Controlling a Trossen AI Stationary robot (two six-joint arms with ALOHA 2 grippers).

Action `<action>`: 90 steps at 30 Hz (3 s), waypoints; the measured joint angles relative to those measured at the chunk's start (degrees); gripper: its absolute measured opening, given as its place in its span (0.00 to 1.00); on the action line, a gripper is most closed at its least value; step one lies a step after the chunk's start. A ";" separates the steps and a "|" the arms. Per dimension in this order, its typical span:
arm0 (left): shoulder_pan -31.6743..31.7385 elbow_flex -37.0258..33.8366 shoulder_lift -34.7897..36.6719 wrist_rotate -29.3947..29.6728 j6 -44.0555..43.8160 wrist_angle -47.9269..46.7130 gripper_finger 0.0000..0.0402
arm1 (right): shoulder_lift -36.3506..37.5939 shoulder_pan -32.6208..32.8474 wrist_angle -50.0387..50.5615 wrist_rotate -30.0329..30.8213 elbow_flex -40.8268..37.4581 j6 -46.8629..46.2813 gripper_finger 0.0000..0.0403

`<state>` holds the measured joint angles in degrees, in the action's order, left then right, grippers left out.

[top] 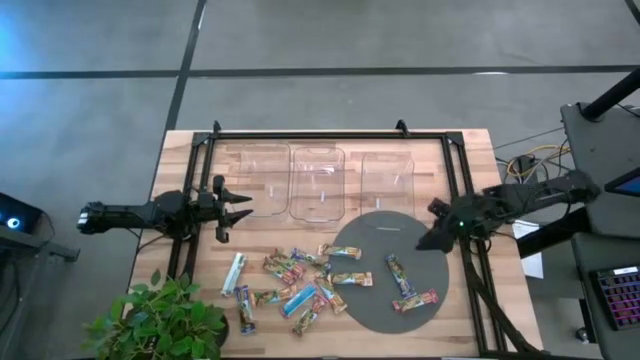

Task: Pick and place Granola Bars by type
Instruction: Put the blue granola bar into the right transparent bin

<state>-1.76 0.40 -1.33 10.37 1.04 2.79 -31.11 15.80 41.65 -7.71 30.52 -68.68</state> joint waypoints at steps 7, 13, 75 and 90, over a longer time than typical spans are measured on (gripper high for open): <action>0.02 -0.02 -0.02 0.00 0.00 0.00 0.37 | -13.76 7.73 7.55 0.79 6.15 -10.74 0.61; 0.01 -0.01 -0.02 0.00 0.00 0.00 0.37 | -28.21 13.27 3.41 4.90 7.56 -18.03 0.61; 0.01 -0.01 -0.02 0.01 0.00 0.00 0.37 | -68.42 15.59 8.46 16.57 29.74 -19.87 0.64; 0.00 0.00 -0.01 0.00 0.00 0.00 0.37 | -68.48 15.03 8.60 16.61 26.21 -20.90 0.63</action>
<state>-1.76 0.40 -1.34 10.37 1.04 2.79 -99.59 30.83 50.25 8.90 56.73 -89.58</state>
